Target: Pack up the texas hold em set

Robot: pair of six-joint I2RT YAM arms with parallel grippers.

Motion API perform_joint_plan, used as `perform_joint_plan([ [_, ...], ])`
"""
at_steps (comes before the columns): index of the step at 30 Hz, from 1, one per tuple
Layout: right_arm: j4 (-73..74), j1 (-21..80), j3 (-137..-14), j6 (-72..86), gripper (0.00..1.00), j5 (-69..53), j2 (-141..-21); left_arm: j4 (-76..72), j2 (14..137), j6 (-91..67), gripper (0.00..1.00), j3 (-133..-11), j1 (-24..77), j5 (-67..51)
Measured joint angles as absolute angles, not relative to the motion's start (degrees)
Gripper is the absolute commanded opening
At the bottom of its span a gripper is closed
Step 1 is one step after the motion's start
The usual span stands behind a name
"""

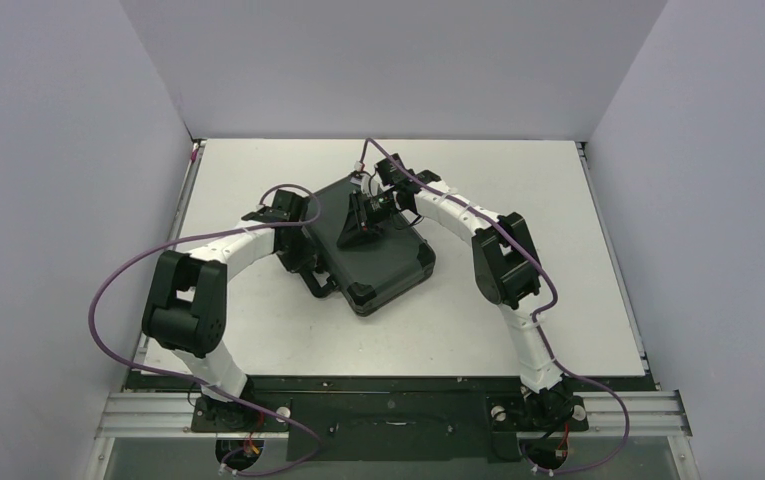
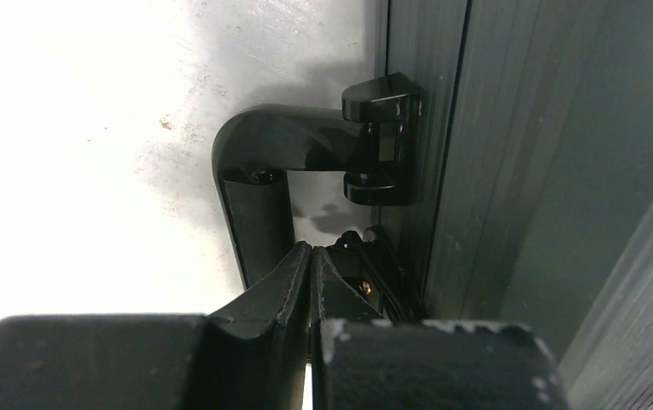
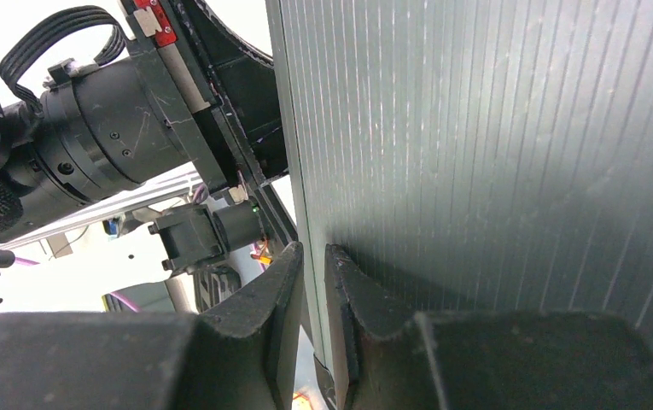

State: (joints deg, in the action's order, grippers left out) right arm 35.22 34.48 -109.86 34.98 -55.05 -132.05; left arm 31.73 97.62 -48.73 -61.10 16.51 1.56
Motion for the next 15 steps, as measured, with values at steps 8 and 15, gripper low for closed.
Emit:
perform_joint_plan([
  [8, 35.22, 34.46, -109.86, 34.98, 0.17, -55.07, -132.05, 31.31, 97.62, -49.04, 0.00, -61.12, 16.51, 1.50],
  [15, 35.16, 34.44, -109.86, 34.98, 0.17, -55.18, -132.07, 31.03, 98.76, -50.11, 0.00, -61.14, 16.62, 1.13],
])
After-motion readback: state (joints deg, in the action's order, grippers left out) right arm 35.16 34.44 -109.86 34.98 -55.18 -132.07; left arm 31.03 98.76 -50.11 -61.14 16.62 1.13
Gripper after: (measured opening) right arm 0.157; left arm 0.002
